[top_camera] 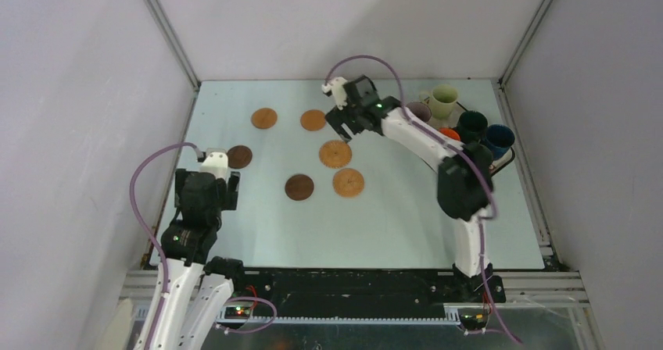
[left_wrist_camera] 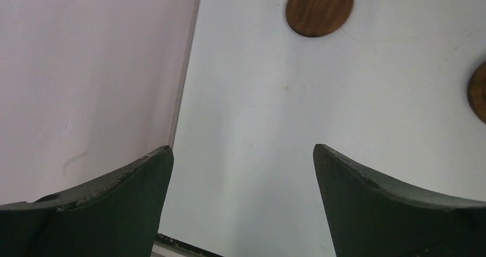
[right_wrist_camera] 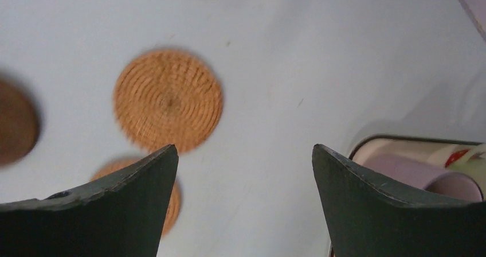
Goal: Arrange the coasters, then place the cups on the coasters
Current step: Move the coaster to the center of the board.
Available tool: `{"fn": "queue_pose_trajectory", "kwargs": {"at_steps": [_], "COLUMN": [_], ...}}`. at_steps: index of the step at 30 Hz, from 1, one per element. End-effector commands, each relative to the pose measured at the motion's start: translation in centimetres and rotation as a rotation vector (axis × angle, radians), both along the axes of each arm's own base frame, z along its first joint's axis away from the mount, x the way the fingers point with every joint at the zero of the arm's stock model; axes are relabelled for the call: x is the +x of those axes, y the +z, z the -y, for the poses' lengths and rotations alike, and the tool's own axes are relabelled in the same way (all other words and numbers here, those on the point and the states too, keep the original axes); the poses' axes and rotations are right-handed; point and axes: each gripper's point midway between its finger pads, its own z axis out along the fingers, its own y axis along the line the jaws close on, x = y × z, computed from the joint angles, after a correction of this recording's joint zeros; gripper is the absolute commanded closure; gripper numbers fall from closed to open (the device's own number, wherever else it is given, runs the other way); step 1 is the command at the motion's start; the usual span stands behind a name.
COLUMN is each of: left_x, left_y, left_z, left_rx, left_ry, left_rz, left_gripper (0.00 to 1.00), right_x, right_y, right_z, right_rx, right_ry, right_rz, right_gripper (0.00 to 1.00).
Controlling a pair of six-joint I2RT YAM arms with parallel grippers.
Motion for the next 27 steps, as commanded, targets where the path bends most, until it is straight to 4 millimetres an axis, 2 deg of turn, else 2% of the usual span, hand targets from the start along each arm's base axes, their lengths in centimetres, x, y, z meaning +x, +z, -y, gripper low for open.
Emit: {"fn": "queue_pose_trajectory", "kwargs": {"at_steps": [1, 2, 4, 10, 17, 27], "left_x": [1.3, 1.6, 2.0, 2.2, 1.7, 1.8], "left_y": [2.8, 2.7, 2.3, 0.9, 1.0, 0.8], "left_z": [-1.4, -1.4, -1.5, -1.7, -2.2, -2.2], "left_rx": [-0.007, -0.009, -0.005, 0.002, -0.002, -0.004], "left_ry": [0.122, 0.125, 0.136, 0.150, 0.168, 0.169], "left_rz": [0.132, 0.134, 0.124, 0.089, 0.105, 0.096], "left_gripper": [0.00, 0.00, 0.00, 0.00, 0.00, 0.00], "right_x": [2.0, 2.0, 1.6, 1.1, 1.3, 3.3], "right_y": [-4.9, -4.9, -6.6, -9.7, -12.7, -12.8], "right_z": [-0.2, -1.1, -1.9, -2.5, -1.1, 2.2], "right_rx": [-0.172, -0.166, -0.196, -0.264, -0.358, -0.396], "right_ry": [-0.133, -0.125, -0.104, -0.078, -0.105, -0.182], "right_rz": [-0.086, -0.080, -0.092, -0.094, -0.094, -0.071], "right_gripper": [0.09, 0.09, 0.09, 0.09, 0.08, 0.08]}}
